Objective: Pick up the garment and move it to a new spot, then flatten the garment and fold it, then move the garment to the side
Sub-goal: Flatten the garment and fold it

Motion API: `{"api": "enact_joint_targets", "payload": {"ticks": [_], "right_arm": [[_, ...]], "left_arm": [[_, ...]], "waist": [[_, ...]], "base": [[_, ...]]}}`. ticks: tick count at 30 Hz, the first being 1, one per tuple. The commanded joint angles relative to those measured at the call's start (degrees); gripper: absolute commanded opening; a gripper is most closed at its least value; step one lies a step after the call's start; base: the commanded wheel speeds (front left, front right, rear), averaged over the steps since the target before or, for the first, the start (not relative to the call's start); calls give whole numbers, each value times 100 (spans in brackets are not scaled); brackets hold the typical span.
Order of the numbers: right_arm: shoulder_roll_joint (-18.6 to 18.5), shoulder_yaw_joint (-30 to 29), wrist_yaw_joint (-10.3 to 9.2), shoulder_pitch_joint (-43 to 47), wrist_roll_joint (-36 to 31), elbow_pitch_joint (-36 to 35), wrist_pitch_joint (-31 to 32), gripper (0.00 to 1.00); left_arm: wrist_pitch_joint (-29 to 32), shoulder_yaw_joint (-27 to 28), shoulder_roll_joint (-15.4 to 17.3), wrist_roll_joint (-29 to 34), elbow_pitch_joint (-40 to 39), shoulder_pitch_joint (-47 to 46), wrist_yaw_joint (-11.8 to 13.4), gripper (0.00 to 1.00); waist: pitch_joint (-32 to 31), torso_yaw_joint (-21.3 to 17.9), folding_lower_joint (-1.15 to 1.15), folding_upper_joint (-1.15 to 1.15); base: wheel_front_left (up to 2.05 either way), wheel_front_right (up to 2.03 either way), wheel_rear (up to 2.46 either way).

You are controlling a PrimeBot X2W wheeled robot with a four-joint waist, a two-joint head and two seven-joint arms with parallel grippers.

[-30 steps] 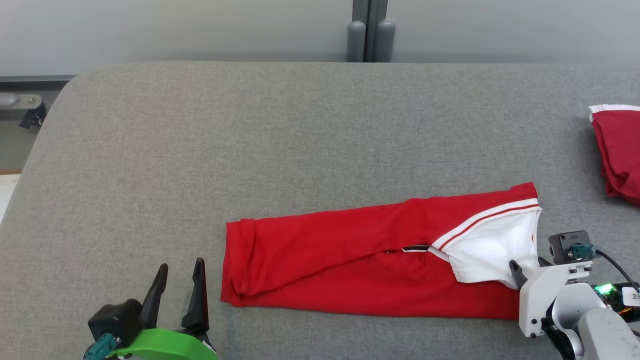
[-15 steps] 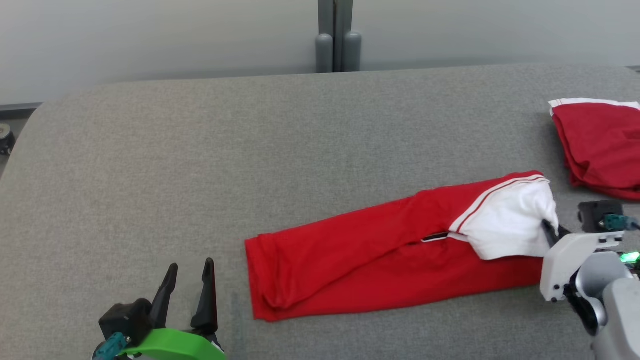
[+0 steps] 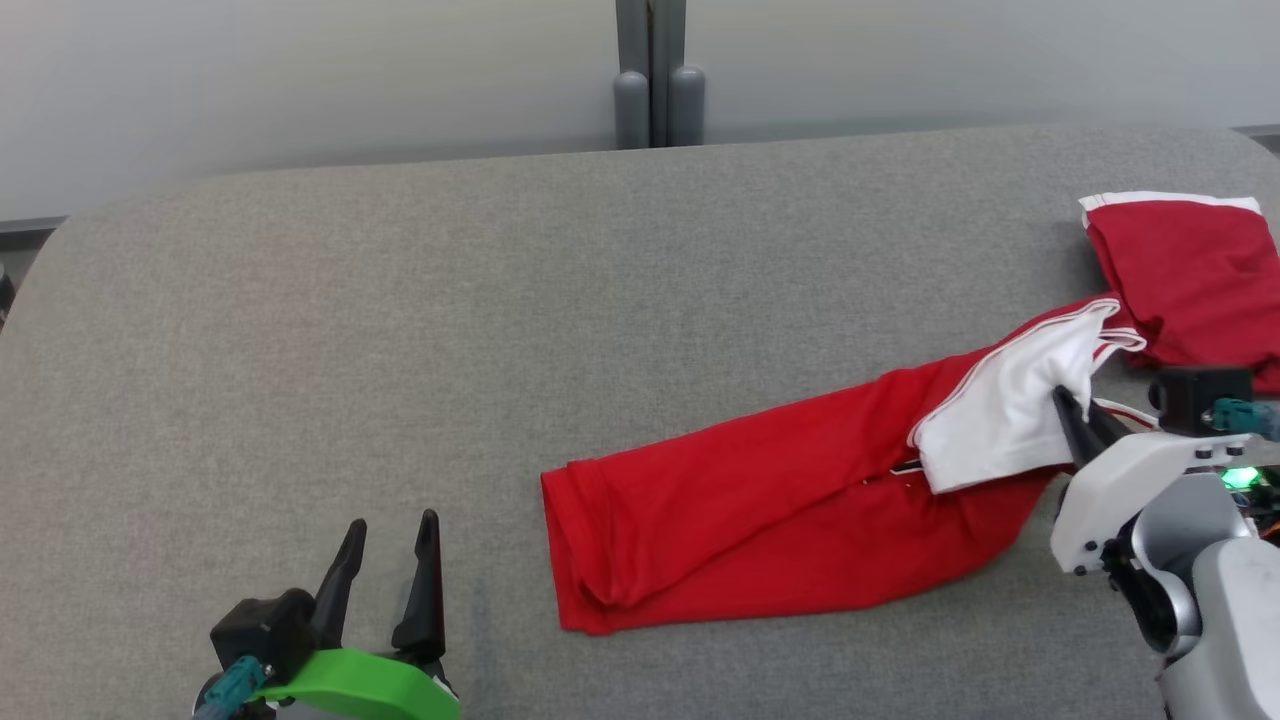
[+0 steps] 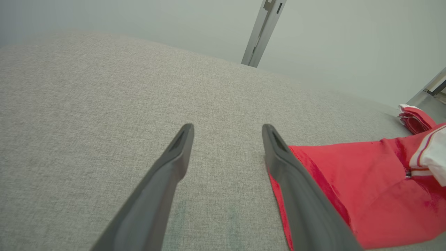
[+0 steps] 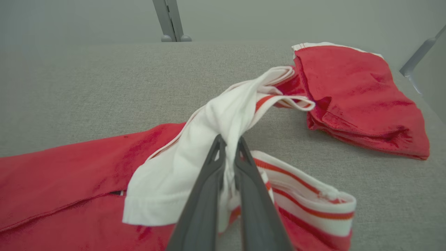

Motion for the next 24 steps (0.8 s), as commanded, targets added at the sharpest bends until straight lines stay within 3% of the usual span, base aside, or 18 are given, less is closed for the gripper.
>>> {"api": "enact_joint_targets", "payload": {"ticks": [1,12,24], "right_arm": [[59,150,-7,127,65,-165,32,0],[584,1621,-6,407,581,-971,142,0],[755,3388,-6,-223,1324,-120,-204,0]], "left_arm": [[-16,-12,-6,13,13,-75,-29,100],[-6,-2,83,9,-19,-86,6,100],[0,-65,22,-3,12,-254,-28,100]], "waist": [[3,66,0,0],[62,302,0,0],[230,450,0,0]], "base": [[0,0,0],[0,0,0],[0,0,0]]}}
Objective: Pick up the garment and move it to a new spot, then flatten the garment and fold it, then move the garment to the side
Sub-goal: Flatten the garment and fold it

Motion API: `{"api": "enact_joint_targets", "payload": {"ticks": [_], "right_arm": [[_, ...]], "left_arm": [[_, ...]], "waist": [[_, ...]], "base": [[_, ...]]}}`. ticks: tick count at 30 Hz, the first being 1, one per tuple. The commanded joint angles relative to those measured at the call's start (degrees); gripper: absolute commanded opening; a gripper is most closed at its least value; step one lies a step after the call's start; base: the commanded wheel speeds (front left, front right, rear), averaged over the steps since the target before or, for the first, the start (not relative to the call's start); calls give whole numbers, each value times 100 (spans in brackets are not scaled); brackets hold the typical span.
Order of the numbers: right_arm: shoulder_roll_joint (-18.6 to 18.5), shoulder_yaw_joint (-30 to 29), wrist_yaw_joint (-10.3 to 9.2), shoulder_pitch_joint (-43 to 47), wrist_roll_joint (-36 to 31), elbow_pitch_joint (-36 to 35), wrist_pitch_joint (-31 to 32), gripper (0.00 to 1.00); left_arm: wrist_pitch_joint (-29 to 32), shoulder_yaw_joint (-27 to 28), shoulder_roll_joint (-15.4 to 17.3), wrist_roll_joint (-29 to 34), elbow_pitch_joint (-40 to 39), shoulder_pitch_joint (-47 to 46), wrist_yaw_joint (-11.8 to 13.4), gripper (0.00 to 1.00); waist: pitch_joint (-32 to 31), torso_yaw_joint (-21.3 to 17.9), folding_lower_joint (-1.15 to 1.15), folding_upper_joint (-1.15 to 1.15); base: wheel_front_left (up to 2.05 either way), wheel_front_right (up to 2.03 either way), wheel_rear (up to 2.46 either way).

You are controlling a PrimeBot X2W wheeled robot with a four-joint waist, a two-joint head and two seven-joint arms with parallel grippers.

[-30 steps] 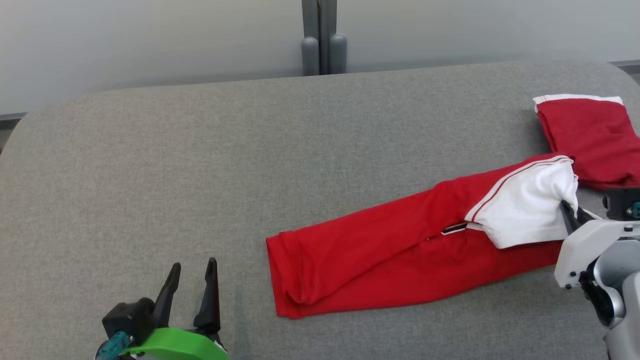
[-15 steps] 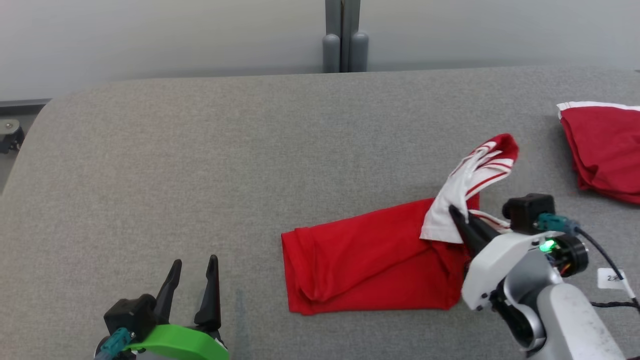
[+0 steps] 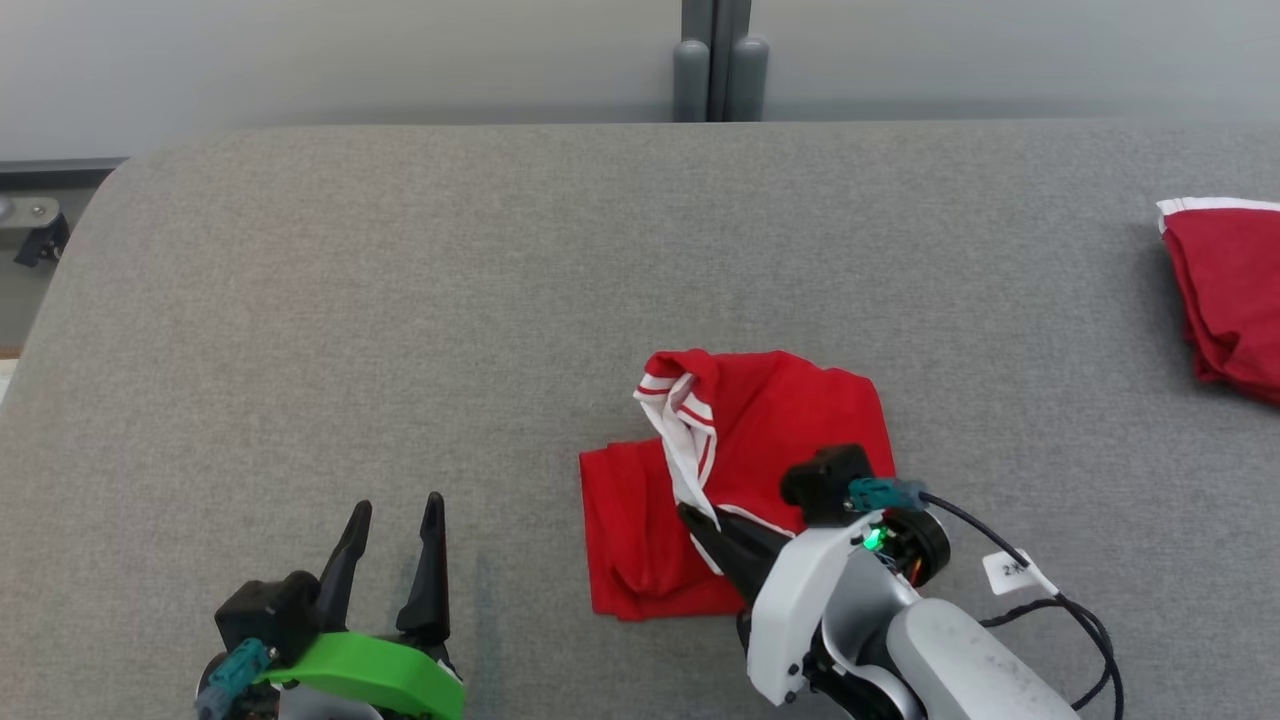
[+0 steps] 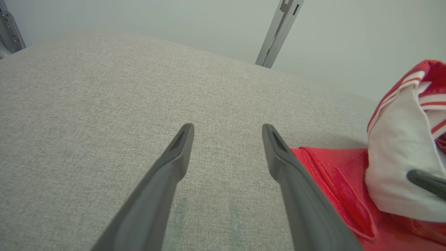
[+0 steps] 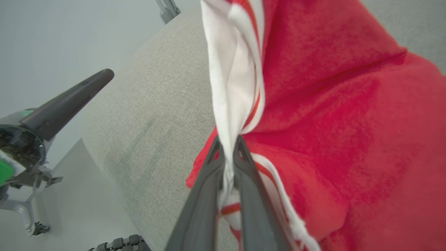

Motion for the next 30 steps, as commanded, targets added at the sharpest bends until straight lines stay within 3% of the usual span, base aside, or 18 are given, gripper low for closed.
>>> {"api": "enact_joint_targets", "payload": {"ticks": [1,7,8,11,12,21,30], "right_arm": [[-11,129,-4,-146,114,142,-90,0],[-9,582,-3,-522,469,818,-296,0],[-9,652,-3,-590,505,929,-354,9],[-5,881,-3,-725,665,1072,-483,65],[-9,966,-3,-770,748,1091,-526,100],[-13,1300,-3,-1039,1089,867,-1019,100],[-13,93,-4,-1072,-158,936,-1934,100]], "left_arm": [[-4,1,-22,-22,21,-116,-37,100],[-9,-8,-72,-14,105,-167,-67,100],[-9,-6,-79,-12,119,-178,-75,100],[-11,11,-102,-7,149,-191,-86,100],[-12,19,-107,-4,158,-190,-82,100],[-17,110,-131,70,127,-117,-97,100],[-18,39,-155,318,49,-242,-172,100]], "waist": [[33,49,0,0],[59,135,0,0],[58,150,0,0],[47,178,0,0],[40,179,0,0],[-51,91,0,0],[-196,-48,0,0]], "base": [[0,0,0],[0,0,0],[0,0,0],[0,0,0],[0,0,0],[0,0,0],[0,0,0]]}}
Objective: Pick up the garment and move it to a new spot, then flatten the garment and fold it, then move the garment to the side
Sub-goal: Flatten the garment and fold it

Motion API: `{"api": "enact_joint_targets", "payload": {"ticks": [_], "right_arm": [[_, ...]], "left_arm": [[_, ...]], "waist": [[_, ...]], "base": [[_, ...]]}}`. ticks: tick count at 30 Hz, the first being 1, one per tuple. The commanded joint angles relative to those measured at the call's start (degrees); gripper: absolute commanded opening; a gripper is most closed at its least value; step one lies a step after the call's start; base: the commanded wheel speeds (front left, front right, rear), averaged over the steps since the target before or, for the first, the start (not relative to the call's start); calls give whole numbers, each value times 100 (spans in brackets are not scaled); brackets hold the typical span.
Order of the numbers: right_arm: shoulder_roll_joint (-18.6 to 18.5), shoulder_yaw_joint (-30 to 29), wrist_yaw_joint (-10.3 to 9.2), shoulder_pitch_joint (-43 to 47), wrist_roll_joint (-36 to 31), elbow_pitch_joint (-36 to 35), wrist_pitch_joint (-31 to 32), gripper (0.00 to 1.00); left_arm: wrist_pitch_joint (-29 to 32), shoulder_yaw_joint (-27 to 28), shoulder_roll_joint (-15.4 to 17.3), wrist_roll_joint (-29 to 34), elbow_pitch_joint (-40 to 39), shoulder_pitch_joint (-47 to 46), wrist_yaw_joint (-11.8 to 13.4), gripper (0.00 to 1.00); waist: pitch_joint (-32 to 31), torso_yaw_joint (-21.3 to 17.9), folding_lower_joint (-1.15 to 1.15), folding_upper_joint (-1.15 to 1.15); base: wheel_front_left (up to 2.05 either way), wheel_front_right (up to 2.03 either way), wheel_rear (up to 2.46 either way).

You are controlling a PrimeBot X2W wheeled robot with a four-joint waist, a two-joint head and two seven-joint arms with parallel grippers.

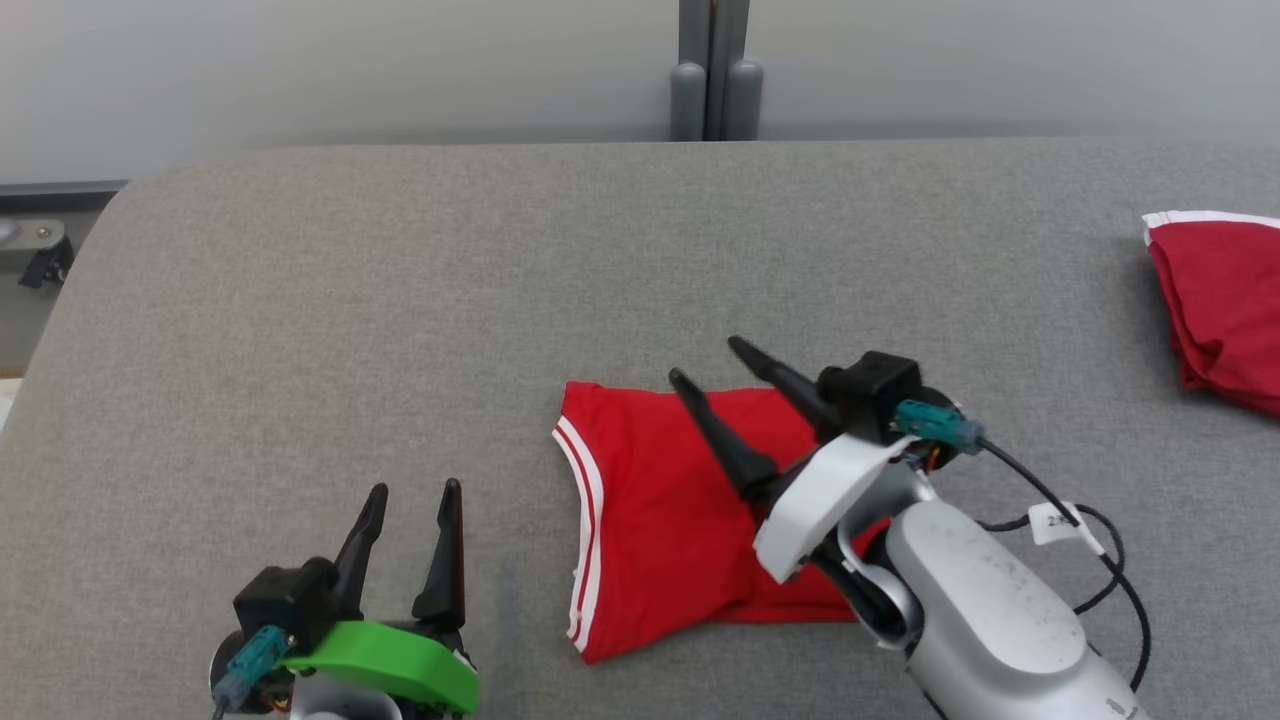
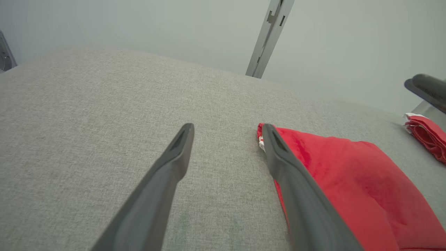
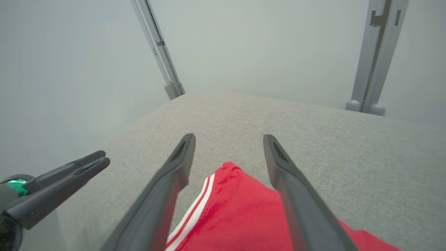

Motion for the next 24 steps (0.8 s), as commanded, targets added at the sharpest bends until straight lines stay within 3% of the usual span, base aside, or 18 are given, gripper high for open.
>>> {"api": "enact_joint_targets", "payload": {"ticks": [1,8,12,19,24], "right_arm": [[-22,-227,-3,113,-246,24,-146,100],[-21,-1590,-3,623,-1146,-17,-596,100],[-21,-2214,-3,1000,-1339,-115,-734,100],[-19,-2942,-3,1632,-1339,-246,-890,100],[-19,-3114,-3,1909,-1231,-278,-929,100]], "left_arm": [[-16,-23,-6,69,-5,-158,-26,100],[-16,34,-107,213,-44,-235,-6,100],[-16,153,-170,284,-62,-93,-4,100],[-16,444,-305,437,-96,265,2,100],[-16,646,-368,553,-67,494,-49,100]], "waist": [[-55,-49,0,0],[-244,-193,0,0],[-357,-288,0,0],[-521,-408,0,0],[-544,-451,0,0]], "base": [[0,0,0],[0,0,0],[0,0,0],[0,0,0],[0,0,0]]}}
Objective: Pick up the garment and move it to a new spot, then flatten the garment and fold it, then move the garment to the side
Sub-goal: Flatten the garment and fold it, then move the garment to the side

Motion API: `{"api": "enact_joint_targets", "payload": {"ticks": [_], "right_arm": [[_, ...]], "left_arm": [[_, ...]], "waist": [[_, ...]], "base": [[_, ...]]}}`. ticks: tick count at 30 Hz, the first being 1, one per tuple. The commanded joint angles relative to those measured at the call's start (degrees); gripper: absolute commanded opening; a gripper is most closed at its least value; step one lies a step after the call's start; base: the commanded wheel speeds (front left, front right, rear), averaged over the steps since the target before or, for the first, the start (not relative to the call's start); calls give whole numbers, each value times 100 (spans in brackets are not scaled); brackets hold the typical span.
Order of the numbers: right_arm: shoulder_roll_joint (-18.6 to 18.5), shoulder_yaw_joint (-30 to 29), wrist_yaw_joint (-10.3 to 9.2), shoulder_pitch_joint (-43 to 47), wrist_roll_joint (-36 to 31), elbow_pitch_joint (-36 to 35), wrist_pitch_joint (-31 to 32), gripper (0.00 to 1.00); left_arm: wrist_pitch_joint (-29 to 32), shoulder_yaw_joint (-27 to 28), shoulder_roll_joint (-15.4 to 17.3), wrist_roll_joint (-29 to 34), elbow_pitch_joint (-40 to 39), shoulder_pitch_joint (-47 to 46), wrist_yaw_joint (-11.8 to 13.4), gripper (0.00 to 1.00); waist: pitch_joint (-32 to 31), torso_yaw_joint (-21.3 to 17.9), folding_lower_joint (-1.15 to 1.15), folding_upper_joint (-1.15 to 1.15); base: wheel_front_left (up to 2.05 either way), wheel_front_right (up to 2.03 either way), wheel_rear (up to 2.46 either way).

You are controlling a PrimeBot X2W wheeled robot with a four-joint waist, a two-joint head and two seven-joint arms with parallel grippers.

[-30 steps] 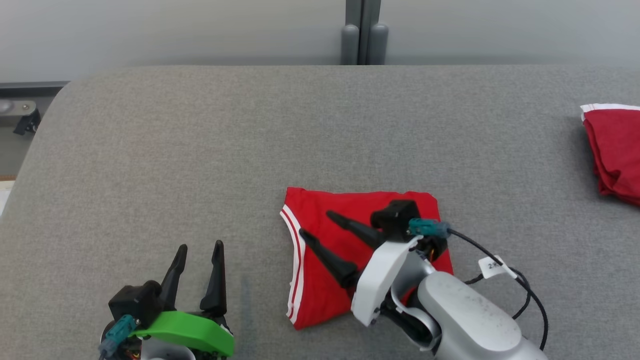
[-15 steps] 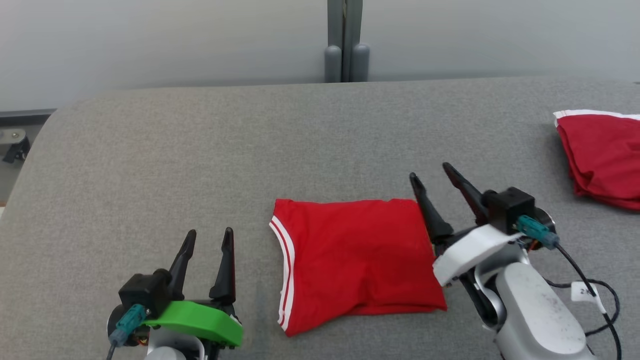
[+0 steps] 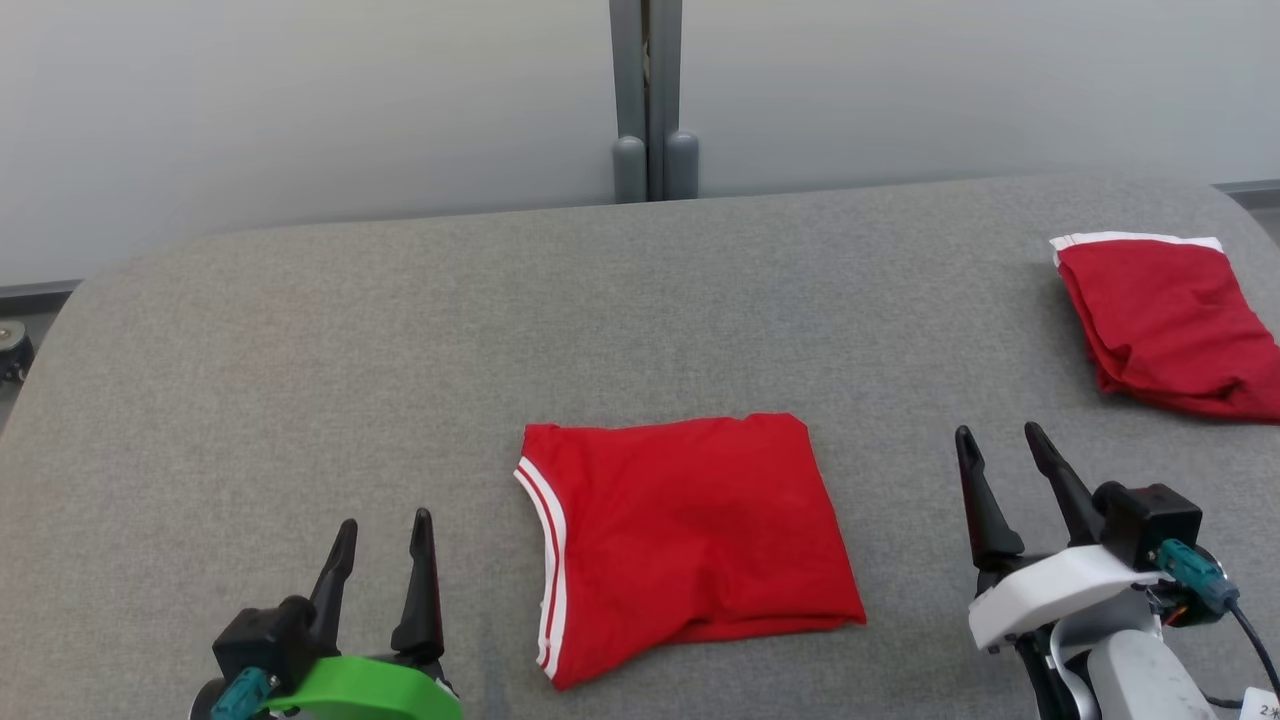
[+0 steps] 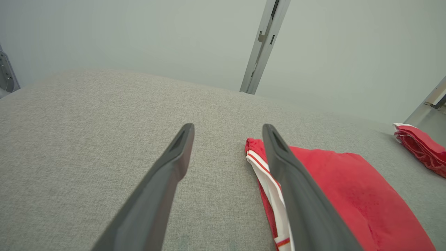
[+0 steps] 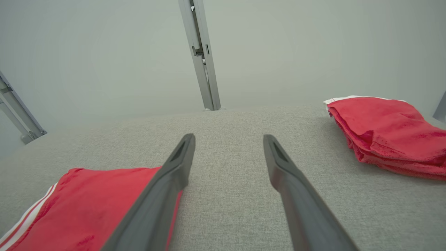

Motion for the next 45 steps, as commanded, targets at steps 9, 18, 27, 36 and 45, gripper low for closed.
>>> {"api": "enact_joint_targets", "payload": {"ticks": [9,18,27,36,45], "right_arm": [[-16,-101,-3,286,-46,-103,-34,100],[-17,-122,-3,291,-101,-101,-35,100],[-15,45,-2,-21,-317,195,75,100],[-20,694,-3,-656,-569,581,1216,100],[-17,909,-3,-1101,-607,1266,2544,100]], "left_arm": [[-17,265,-105,216,64,249,-128,100],[-17,364,-170,344,162,232,-190,100],[-17,439,-231,424,207,174,-244,100],[-16,463,-283,515,233,47,-294,100],[-17,543,-358,548,309,-38,-313,100]], "waist": [[-20,-12,0,0],[-19,-6,0,0],[3,21,0,0],[121,231,0,0],[320,535,0,0]], "base": [[0,0,0],[0,0,0],[0,0,0],[0,0,0],[0,0,0]]}}
